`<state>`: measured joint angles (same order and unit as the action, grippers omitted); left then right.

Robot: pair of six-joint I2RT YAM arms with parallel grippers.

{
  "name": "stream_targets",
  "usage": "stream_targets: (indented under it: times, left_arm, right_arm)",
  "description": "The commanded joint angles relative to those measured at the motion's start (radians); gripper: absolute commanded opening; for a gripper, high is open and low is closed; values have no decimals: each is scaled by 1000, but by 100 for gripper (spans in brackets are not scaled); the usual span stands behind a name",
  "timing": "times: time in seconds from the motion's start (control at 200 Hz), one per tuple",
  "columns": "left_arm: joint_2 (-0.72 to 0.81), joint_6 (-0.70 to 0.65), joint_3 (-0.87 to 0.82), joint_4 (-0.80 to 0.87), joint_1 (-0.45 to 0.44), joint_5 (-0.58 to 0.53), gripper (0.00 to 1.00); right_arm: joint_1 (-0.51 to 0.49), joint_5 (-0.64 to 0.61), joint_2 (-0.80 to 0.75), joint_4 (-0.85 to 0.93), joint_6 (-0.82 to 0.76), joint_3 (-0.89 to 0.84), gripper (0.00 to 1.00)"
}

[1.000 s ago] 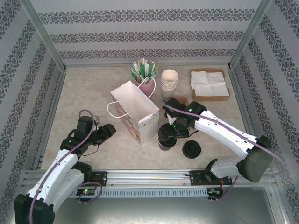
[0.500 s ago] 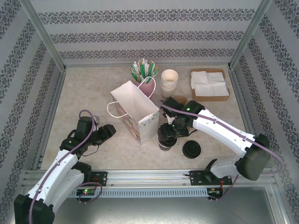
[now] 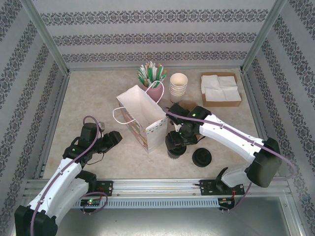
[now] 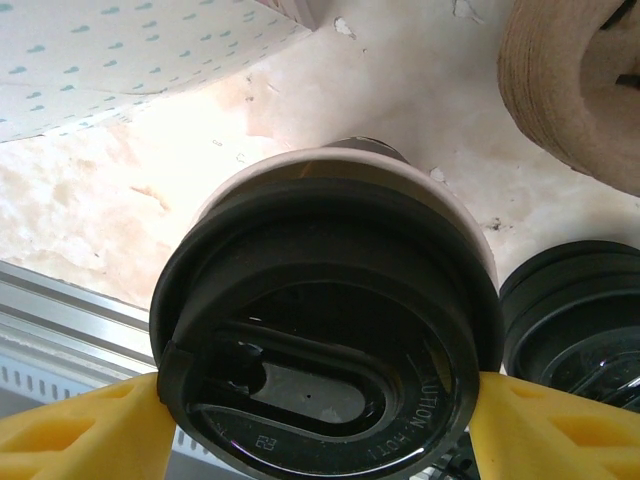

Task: Pack the takeout coffee

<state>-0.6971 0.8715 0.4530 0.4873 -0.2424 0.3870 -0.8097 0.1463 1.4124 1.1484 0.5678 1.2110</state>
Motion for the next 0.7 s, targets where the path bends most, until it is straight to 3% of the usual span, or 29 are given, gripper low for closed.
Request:
stream_targets:
  times: [0.0,0.694]
  left_arm:
    - [13,-13,20,27,-11,-14,60]
    - [14,-12,15,22,-10,-13,61]
  right_arm:
    - [-13,-26,19,5,-17,16,75]
    - [-57,-62,42,-16,40,-15,76]
